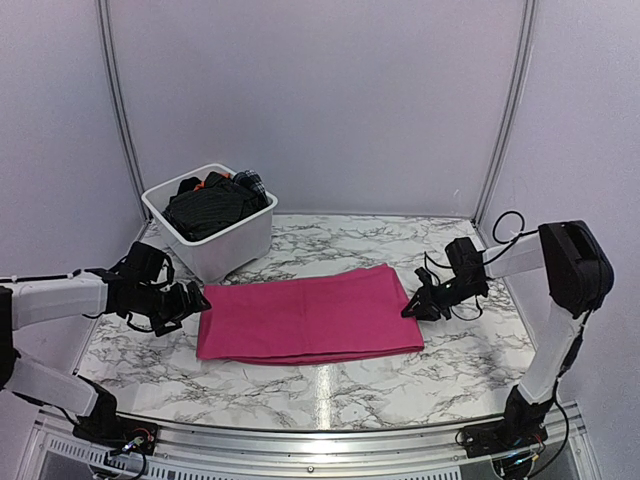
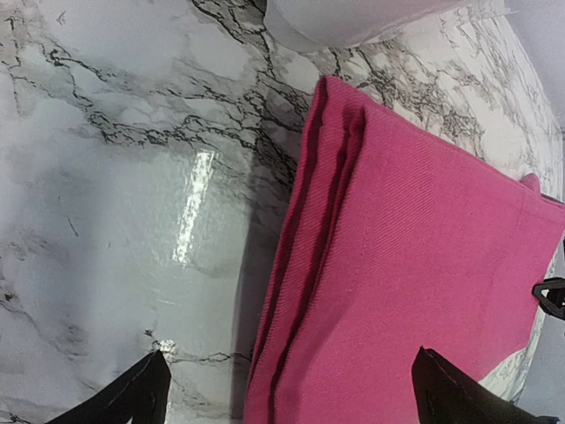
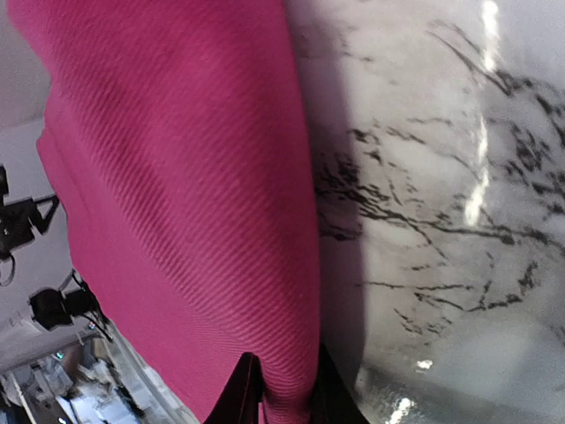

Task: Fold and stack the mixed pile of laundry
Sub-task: Flatten out the rectangle-folded trousers at the center of the board.

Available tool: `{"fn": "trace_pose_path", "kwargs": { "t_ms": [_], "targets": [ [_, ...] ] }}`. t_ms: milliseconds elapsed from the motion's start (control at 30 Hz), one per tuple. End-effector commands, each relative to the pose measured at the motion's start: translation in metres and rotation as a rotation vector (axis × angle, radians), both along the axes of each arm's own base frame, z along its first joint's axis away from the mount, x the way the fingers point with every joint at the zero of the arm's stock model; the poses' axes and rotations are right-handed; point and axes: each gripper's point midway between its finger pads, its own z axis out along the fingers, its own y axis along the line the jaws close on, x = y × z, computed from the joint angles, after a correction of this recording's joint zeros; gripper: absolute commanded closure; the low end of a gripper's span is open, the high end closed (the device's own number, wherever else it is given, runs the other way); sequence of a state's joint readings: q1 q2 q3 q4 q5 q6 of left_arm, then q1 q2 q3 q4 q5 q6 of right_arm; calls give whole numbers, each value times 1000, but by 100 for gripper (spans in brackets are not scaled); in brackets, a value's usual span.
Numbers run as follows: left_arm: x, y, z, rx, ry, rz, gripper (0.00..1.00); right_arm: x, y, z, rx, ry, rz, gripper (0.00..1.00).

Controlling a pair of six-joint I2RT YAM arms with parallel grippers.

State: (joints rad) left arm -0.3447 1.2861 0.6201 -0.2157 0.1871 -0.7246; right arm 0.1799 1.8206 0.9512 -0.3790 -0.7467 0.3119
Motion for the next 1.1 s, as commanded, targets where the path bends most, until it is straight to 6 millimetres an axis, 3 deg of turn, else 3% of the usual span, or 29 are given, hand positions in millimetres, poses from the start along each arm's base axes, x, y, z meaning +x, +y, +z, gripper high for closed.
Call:
{"fn": "trace_pose_path", "kwargs": {
  "t_ms": [0, 67, 200, 400, 500, 633, 733, 833, 1067],
  "targets": [
    [6, 4, 12, -35, -6, 9, 1, 5, 2, 9, 39, 0, -6, 91],
    [7, 5, 14, -46, -12, 10, 1, 9, 1, 15, 51, -10, -23, 100],
    [8, 9, 22, -50, -41, 25, 1, 17, 0, 37, 103, -42, -44, 100],
    [6, 16, 28, -31, -66, 55, 1, 29, -46, 71, 60, -116, -101, 100],
    [1, 21, 29, -32, -70, 87, 1, 36, -69, 102, 29, -180, -145, 100],
    [-6, 22, 26, -48, -59, 109, 1, 50, -75, 153, 51, -281, -172, 100],
    [-5, 20, 28, -55, -60, 103, 1, 56, -55, 180, 119, -312, -140, 100],
    [-2, 18, 32, -62, -65, 98, 1, 59, -6, 192, 153, -332, -24, 100],
    [-2, 9, 26, -74, -53, 114, 1, 61, 74, 157, 134, -248, 121, 100]
  ]
}}
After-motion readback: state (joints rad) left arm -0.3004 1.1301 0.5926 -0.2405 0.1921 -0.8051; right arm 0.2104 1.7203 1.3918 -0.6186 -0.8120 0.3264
